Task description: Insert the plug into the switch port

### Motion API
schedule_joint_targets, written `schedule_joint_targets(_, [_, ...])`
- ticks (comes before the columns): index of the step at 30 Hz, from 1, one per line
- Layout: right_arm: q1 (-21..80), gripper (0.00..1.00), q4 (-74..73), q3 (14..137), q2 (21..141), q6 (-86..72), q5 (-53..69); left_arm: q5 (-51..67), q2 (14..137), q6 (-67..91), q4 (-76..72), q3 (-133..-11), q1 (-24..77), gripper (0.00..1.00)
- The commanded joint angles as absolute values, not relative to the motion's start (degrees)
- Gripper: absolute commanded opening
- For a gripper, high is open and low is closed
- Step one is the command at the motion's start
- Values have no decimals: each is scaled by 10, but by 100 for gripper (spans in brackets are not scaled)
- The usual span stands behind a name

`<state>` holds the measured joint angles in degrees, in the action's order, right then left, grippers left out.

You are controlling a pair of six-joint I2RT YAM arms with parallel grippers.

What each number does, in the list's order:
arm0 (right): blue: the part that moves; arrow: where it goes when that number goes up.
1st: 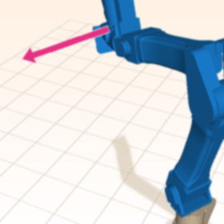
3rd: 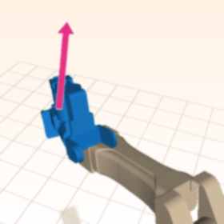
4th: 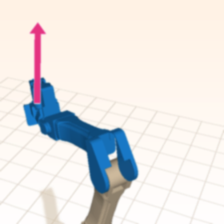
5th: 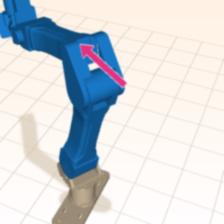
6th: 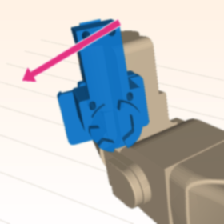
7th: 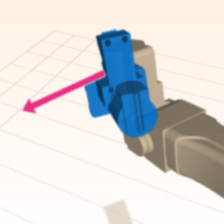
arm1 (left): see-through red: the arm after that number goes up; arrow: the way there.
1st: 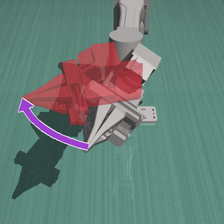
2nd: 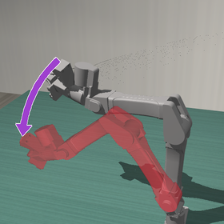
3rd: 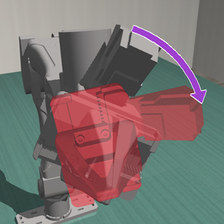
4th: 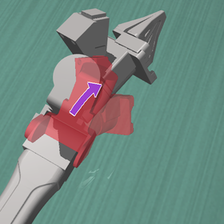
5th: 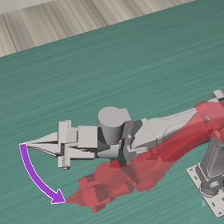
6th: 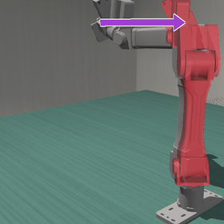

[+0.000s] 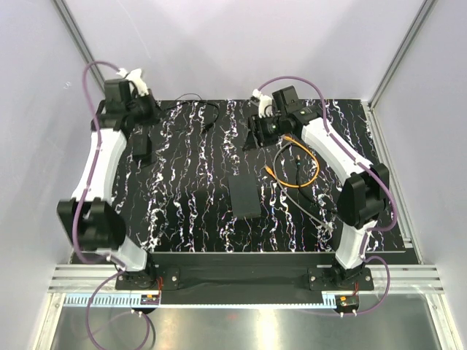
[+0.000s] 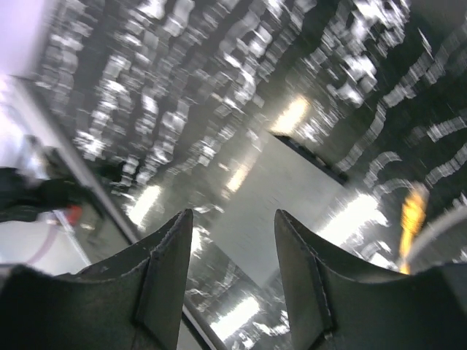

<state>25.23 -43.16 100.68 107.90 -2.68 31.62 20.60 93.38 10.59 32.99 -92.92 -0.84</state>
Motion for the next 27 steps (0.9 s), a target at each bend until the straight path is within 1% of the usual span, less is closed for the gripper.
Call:
schedule_joint_targets(1, [250, 56, -358, 1036, 1054, -83, 397, 182, 873, 319, 250, -847, -13, 0])
schedule_joint_targets(5, [254, 56, -281, 1057, 1088, -169, 465, 167, 756, 410, 155, -699, -15, 0])
schedule_joint_targets(8, [273, 55, -247, 1076, 1107, -203, 490, 162, 721, 460, 125, -662, -15, 0])
schedule_joint_targets(12, [324, 56, -207, 1085, 1131, -233, 506, 194, 695, 546, 84, -593, -18, 0])
schedule_joint_targets(16, [382, 56, -234, 1121, 1161, -216, 469, 200, 689, 578, 77, -563, -26, 0])
schedule_joint_targets(19, [408, 57, -243, 1139, 1180, -208, 447, 206, 685, 589, 77, -555, -28, 0])
schedule_joint_targets(25, [429, 57, -251, 1174, 1213, -200, 417, 231, 684, 599, 74, -542, -28, 0])
schedule_joint_targets(27, [432, 57, -258, 1182, 1222, -185, 389, 249, 682, 619, 59, -528, -29, 0])
